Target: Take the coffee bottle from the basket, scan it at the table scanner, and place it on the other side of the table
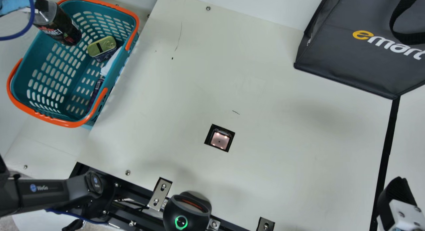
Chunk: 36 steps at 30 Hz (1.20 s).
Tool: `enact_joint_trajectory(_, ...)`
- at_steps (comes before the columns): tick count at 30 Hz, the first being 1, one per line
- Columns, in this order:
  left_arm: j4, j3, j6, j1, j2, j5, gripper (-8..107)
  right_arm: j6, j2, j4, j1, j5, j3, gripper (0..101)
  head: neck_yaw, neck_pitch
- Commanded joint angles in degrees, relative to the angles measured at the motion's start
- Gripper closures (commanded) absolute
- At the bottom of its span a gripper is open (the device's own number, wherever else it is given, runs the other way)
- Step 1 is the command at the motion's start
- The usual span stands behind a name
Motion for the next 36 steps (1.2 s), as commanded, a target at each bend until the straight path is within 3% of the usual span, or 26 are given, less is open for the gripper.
enact_joint_trajectory(1,-0.21,-0.40,-0.90,-0.39,-0.64,0.40,107,0.00,0.00,0.00,0.00,0.00,0.00,6,0.23,-1.66)
enact_joint_trajectory(13,2.22,0.08,-10.22,-7.88,-6.50,0.22,107,0.00,0.00,0.00,0.00,0.00,0.00,6,0.23,-1.66)
enact_joint_trajectory(36,13.57,7.66,-30.65,-32.70,-14.71,-3.12,107,0.00,0.00,0.00,0.00,0.05,0.00,6,0.23,-1.66)
